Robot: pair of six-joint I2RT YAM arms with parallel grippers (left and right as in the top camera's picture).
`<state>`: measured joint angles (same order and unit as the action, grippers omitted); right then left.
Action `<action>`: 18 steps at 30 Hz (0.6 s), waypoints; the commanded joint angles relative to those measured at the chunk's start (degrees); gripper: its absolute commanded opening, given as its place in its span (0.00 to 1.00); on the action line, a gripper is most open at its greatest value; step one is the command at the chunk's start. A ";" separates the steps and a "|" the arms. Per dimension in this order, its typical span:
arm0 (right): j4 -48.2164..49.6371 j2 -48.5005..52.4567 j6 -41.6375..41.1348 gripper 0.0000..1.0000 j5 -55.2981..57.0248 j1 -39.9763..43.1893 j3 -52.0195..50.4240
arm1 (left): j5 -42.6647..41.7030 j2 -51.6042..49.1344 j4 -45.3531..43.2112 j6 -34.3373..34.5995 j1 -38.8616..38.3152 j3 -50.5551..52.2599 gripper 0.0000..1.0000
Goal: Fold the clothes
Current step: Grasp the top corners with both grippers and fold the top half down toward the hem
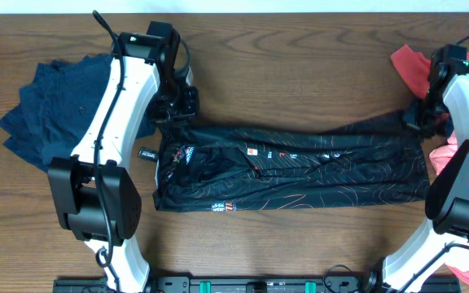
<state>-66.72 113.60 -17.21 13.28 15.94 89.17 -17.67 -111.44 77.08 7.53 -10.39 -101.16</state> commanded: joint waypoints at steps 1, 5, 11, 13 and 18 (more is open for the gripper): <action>-3.76 -1.09 1.01 0.01 5.38 1.38 0.07 | 0.15 -0.44 1.42 0.07 0.04 1.81 0.06; -7.54 -1.09 1.01 0.01 7.54 2.03 0.07 | 0.15 -0.44 1.66 0.04 0.04 4.31 0.06; -11.69 -1.09 1.51 0.01 9.25 3.15 0.07 | 0.15 -0.44 2.25 0.07 0.02 6.88 0.06; -12.94 -1.09 1.88 0.01 9.25 3.69 0.07 | 0.13 -0.44 2.89 0.07 0.02 7.45 0.06; -15.41 -1.09 2.71 0.01 9.16 5.49 0.07 | 0.13 -0.44 4.66 0.09 -0.09 8.26 0.06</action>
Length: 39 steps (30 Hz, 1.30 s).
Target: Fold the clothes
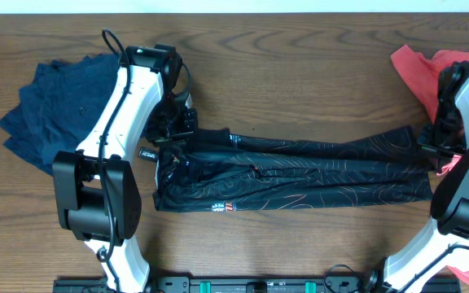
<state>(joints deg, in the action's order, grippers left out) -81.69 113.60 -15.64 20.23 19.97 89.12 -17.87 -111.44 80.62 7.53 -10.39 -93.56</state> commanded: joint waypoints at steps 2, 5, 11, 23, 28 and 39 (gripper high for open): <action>-0.85 -1.09 1.14 0.01 1.31 2.01 0.11 | 0.33 -0.44 2.89 0.09 -0.35 0.79 0.06; -0.85 -1.09 1.16 0.07 -0.72 2.23 0.11 | 0.35 -0.44 5.42 0.09 -1.01 1.31 0.06; -0.61 -1.09 3.13 0.48 -4.94 2.21 0.02 | 0.35 -0.44 8.33 0.07 -2.62 2.36 0.52; 2.03 -1.07 8.11 0.61 -8.48 2.38 -0.17 | 0.35 -0.44 3.58 0.11 -3.37 2.38 0.57; 5.16 -0.98 13.03 0.72 -12.22 3.80 -1.86 | 0.33 -0.44 -2.62 0.11 -3.50 2.45 0.57; 22.10 -0.98 20.09 0.80 -20.39 5.57 -14.58 | 0.35 -0.44 -10.47 2.49 -5.44 6.78 0.57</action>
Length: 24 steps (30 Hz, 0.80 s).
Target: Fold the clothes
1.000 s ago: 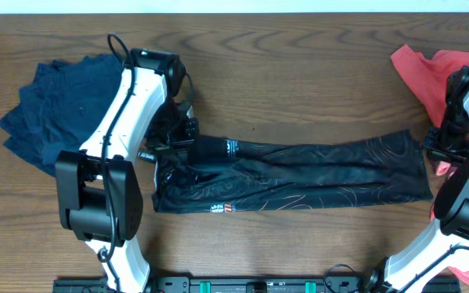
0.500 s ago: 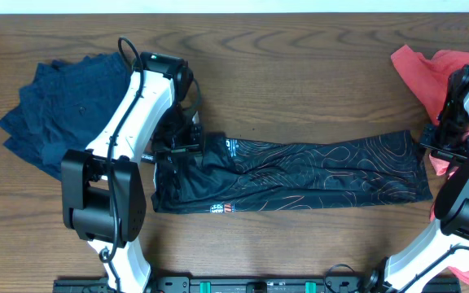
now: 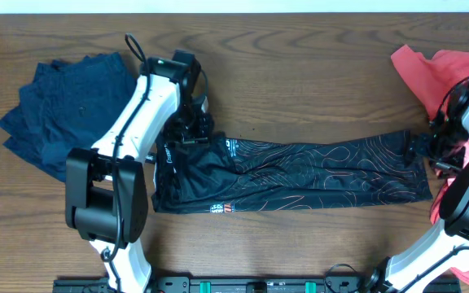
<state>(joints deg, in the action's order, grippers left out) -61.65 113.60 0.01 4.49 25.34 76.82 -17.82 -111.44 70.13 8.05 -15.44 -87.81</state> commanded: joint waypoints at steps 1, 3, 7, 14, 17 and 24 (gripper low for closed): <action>3.96 -0.98 4.44 0.80 -4.74 0.20 -3.43 | 0.31 -0.44 0.02 2.36 -0.39 1.22 0.57; 7.30 -0.98 4.44 0.82 -4.79 0.20 -5.49 | 0.31 -0.44 -0.02 2.40 -0.39 1.25 0.57; 12.17 -0.98 4.63 0.81 -8.26 0.20 -9.25 | 0.31 -0.44 -0.50 2.38 -0.39 1.25 0.57; 15.17 -0.98 6.95 0.52 -13.99 0.15 -13.51 | 0.33 -0.44 -0.48 2.36 -0.39 1.25 0.57; 15.08 -1.01 6.95 0.33 -14.27 0.15 -13.51 | 0.35 -0.44 -0.70 2.38 -0.33 1.25 0.57; 14.97 -1.01 6.95 0.01 -15.98 0.13 -13.49 | 0.28 -0.44 -5.68 3.02 -1.20 1.25 0.58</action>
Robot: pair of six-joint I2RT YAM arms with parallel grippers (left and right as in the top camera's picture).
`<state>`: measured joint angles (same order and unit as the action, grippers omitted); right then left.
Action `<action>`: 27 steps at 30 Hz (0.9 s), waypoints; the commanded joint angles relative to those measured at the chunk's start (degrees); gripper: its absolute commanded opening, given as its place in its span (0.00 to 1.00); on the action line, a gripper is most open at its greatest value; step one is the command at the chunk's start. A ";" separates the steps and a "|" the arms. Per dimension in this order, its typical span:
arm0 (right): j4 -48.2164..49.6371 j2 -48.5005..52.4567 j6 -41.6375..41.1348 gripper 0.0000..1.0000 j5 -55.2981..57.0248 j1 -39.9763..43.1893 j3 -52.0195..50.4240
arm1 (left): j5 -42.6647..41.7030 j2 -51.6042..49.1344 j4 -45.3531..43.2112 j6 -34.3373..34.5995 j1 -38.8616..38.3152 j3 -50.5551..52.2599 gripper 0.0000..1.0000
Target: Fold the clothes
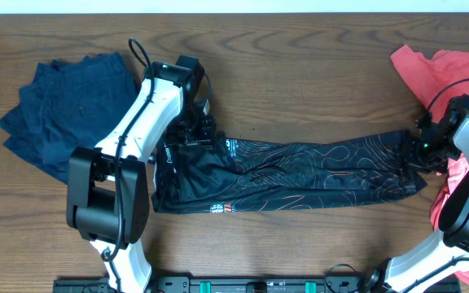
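Black patterned leggings lie lengthwise across the table, folded into one narrow band, with the waist at the left and the cuffs at the right. My left gripper sits at the far corner of the waistband and looks shut on the cloth there. My right gripper is at the cuff end, shut on the fabric, which bunches up toward it. The fingers of both grippers are mostly hidden under the wrists.
A pile of dark blue clothes lies at the far left. Coral-red clothes lie at the far right and run under the right arm. A rail runs along the near table edge.
My right gripper has shifted a little to the left with the cuff end, so the leggings' right end is pulled in and bunched. The left gripper has hardly moved.
First the leggings lay wide, with both grippers at their far edge, left at the waist and right at the cuffs. Then that far edge was nearer the front. Then the leggings were one narrow band, and now its cuff end is drawn slightly inward.
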<state>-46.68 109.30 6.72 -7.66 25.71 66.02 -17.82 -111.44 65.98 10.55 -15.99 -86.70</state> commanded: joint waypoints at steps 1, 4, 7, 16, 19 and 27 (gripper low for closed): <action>0.00 3.30 0.24 0.01 -3.78 -0.24 -2.69 | 0.31 -0.50 -3.08 0.55 -0.98 0.15 0.58; -0.07 3.30 0.24 0.01 -3.78 -0.22 -2.69 | 0.35 -0.85 -7.28 0.74 -2.14 0.24 0.61; -0.24 3.30 0.24 0.01 -3.76 -0.22 -2.69 | 0.81 -2.14 -11.37 0.74 -3.43 0.24 0.63; -0.42 3.30 0.24 0.01 -3.76 -0.22 -2.69 | 4.24 -8.44 -18.16 0.96 -4.24 0.24 0.56; -0.46 3.30 0.24 0.01 -3.76 -0.22 -2.69 | 4.22 -9.11 -18.69 0.96 -4.26 0.24 0.36; -0.24 3.30 0.24 0.02 -3.72 -0.22 -2.69 | -0.70 -8.20 -15.30 0.92 -4.24 -0.26 0.06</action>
<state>-46.87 109.36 6.72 -10.94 25.71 65.78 -15.33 -120.33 49.17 11.79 -20.36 -86.70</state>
